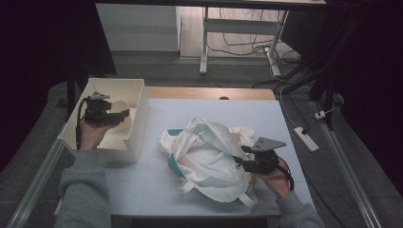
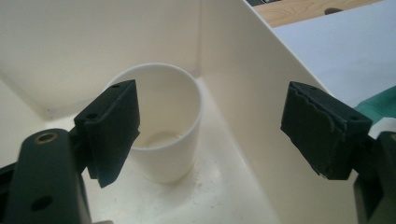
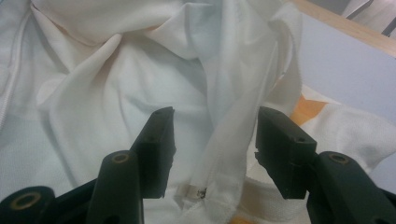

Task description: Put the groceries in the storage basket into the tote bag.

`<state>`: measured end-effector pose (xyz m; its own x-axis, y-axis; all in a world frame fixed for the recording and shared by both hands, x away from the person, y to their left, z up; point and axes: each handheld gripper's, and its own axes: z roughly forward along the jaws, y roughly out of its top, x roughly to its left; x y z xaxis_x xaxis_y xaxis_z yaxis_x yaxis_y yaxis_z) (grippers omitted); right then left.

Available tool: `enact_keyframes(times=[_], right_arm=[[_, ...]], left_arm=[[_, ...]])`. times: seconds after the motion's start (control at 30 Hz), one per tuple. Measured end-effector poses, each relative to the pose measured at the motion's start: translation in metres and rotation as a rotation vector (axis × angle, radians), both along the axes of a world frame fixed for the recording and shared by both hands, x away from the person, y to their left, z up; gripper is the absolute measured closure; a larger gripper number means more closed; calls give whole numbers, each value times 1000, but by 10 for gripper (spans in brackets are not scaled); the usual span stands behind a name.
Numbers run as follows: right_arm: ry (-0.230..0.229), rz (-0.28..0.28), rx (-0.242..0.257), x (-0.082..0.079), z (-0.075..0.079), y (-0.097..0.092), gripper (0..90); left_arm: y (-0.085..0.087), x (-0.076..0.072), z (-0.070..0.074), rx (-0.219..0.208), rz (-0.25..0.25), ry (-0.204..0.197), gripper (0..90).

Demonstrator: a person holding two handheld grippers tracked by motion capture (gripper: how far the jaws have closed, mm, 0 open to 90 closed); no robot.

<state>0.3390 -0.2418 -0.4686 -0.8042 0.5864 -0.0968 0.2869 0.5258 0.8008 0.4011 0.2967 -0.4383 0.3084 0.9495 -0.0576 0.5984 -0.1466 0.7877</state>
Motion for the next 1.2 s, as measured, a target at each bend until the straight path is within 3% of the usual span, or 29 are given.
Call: enact_keyframes(times=[0.43, 0.83, 1.2], right_arm=[[7, 4, -3, 0, -1, 1, 470], [12, 7, -11, 0, -4, 3, 469], [17, 9, -21, 1, -6, 4, 466]], left_arm=[[8, 13, 6, 56, 23, -33, 222], [14, 36, -20, 60, 50, 75, 84], [10, 51, -39, 83, 46, 111, 81]])
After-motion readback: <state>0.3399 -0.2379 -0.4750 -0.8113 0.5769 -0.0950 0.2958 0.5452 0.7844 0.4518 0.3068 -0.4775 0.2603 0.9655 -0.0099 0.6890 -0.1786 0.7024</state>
